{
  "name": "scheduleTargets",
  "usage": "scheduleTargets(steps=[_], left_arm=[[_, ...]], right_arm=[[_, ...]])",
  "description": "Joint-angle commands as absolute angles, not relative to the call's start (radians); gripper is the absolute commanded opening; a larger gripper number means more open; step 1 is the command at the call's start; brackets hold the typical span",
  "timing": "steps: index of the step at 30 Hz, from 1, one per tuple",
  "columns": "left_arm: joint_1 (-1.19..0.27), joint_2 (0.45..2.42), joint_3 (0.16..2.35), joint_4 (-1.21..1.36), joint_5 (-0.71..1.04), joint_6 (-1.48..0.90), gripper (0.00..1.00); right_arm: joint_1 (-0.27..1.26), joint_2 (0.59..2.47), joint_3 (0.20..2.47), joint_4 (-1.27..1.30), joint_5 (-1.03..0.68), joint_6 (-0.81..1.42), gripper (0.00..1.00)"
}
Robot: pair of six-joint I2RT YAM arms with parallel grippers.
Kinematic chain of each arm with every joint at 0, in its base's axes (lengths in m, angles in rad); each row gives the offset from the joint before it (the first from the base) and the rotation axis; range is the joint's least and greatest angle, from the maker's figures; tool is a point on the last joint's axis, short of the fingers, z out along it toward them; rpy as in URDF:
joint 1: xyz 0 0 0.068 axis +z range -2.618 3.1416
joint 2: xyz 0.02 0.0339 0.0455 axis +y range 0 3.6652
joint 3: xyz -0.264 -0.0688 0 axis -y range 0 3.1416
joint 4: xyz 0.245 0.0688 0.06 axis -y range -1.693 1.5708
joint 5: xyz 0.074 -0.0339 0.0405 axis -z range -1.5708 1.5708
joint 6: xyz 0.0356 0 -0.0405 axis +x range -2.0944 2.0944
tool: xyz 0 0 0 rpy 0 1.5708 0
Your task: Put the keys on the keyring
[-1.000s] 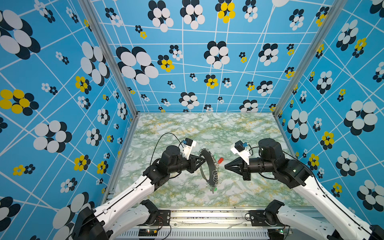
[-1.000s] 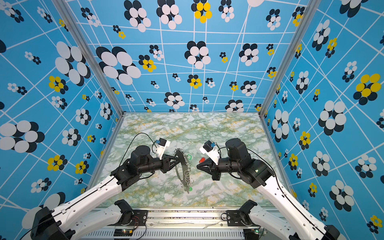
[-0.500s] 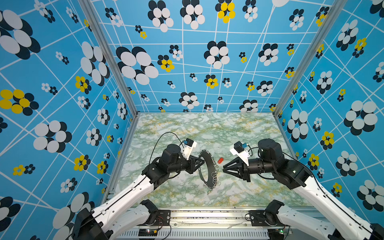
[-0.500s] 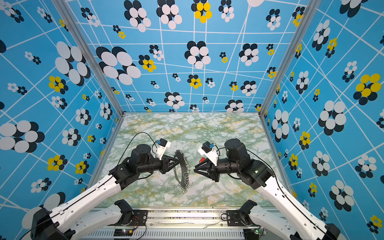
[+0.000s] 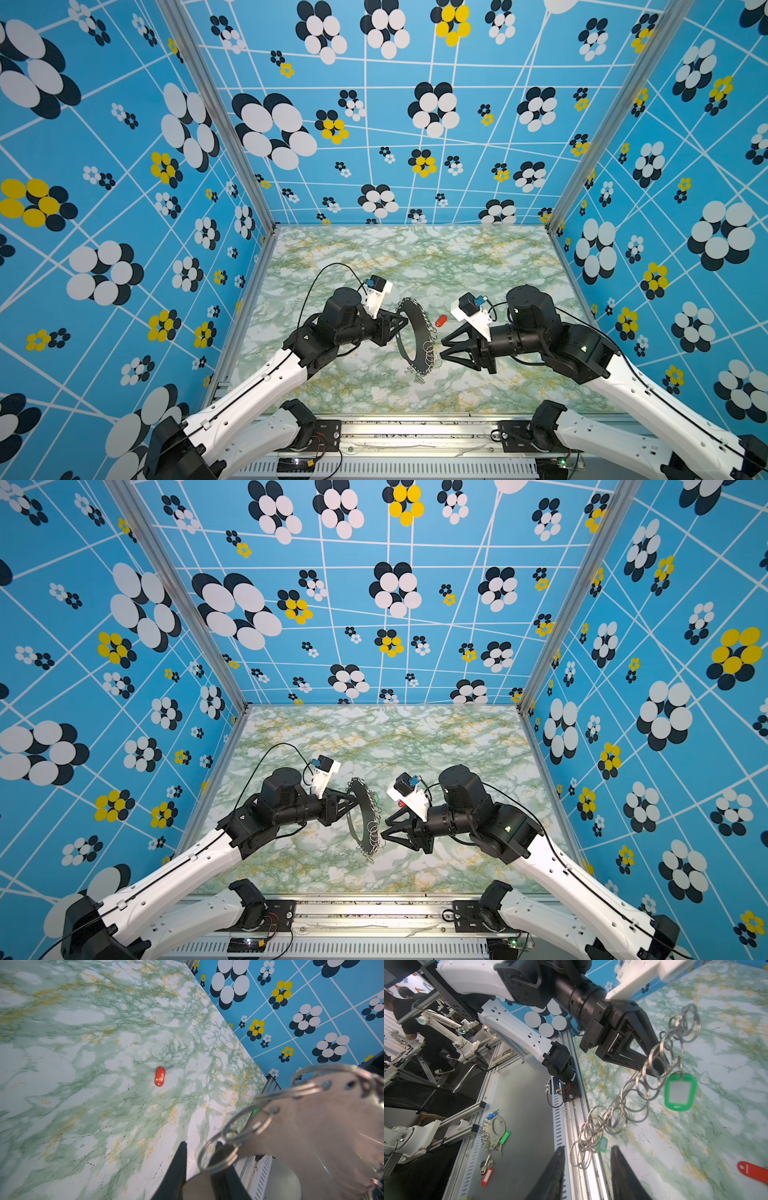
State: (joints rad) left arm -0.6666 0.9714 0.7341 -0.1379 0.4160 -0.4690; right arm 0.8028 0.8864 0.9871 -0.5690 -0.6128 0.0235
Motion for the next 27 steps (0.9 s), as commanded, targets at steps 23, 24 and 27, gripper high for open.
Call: scheduleTargets(steps=[23, 24, 27], left_arm=[[-0.668, 0.934, 0.775, -0.144, 0.389, -0.453, 0.0], [-0.67, 0.935, 0.774, -0.145, 0.39, -0.454, 0.0], [-0.671, 0.931, 0.773, -0.15, 0.39, -0.452, 0.0]], right_arm=[[0.884, 0.942, 1.029, -0.451, -0.492, 0.037, 0.2], [0.883, 0.943, 1.031, -0.45, -0.492, 0.035, 0.16], [0.885, 0.945, 1.04, -0.459, -0.488, 0.024, 0.0]])
